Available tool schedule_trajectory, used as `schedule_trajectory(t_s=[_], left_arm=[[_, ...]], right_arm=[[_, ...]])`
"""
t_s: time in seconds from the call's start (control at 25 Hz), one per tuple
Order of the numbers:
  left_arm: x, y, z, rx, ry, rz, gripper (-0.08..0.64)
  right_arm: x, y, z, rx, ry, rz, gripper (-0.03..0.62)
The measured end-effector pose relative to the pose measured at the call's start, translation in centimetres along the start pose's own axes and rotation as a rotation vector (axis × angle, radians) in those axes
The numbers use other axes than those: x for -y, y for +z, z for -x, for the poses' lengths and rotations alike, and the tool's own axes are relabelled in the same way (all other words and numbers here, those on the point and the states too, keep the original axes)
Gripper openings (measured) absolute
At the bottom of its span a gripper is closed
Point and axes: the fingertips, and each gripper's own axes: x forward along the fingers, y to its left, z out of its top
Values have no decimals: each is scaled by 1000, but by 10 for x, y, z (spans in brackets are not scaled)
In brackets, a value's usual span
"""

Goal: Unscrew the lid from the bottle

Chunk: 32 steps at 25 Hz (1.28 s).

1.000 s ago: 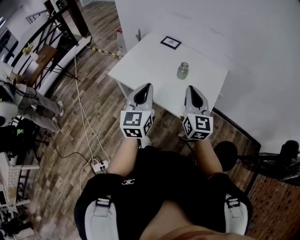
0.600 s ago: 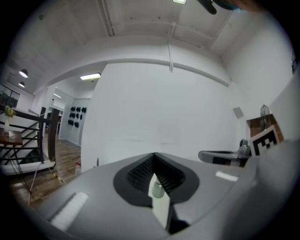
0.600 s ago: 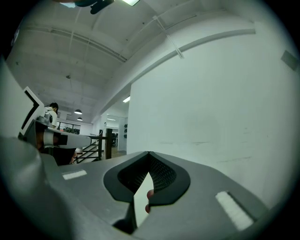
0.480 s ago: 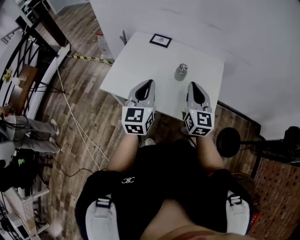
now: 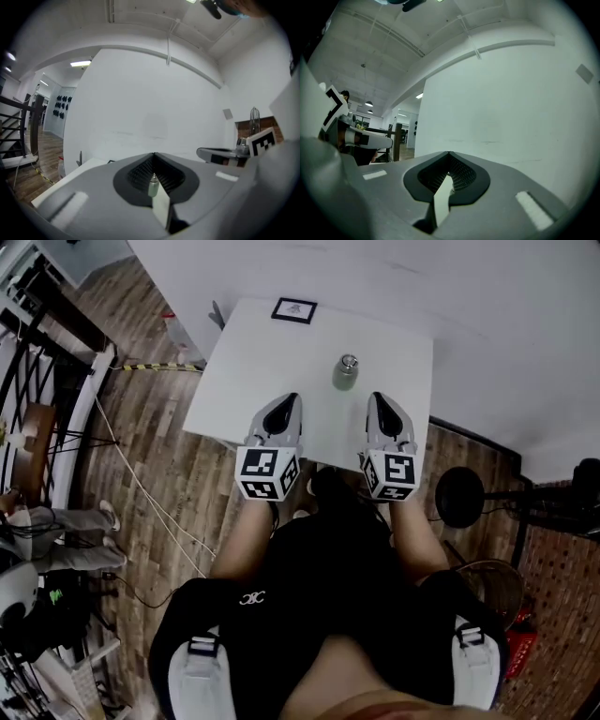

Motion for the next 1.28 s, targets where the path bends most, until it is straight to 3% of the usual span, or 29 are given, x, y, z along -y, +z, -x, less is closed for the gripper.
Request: schedule_trajectory(t_s=[0.16, 0.28, 0.44, 0.6, 0.68, 0.84, 1.0, 1.28], left_arm=[[1, -15, -16, 4, -19, -85, 54], [1, -31, -33, -23, -36, -173, 54], [0, -48, -54, -59, -58, -224, 54], [2, -63, -78, -79, -135, -181, 80], [2, -74, -91, -102, -174, -165, 142], [1, -99, -120, -158, -238, -188, 236], [3, -131, -151, -207, -292, -233, 284], [6, -179, -197, -272, -398, -223, 327]], right_arm=[[3, -16, -11, 9, 31, 15, -2], [10, -32, -23, -5, 24, -26, -2], [19, -44, -40, -18, 17, -55, -2], [24, -60, -59, -23, 55, -76, 10], [22, -74, -71, -58, 94, -86, 90], [25, -107, -99, -159, 112, -91, 145], [27, -134, -123, -221, 118, -104, 207], [28, -165, -151, -279, 110, -88, 233]])
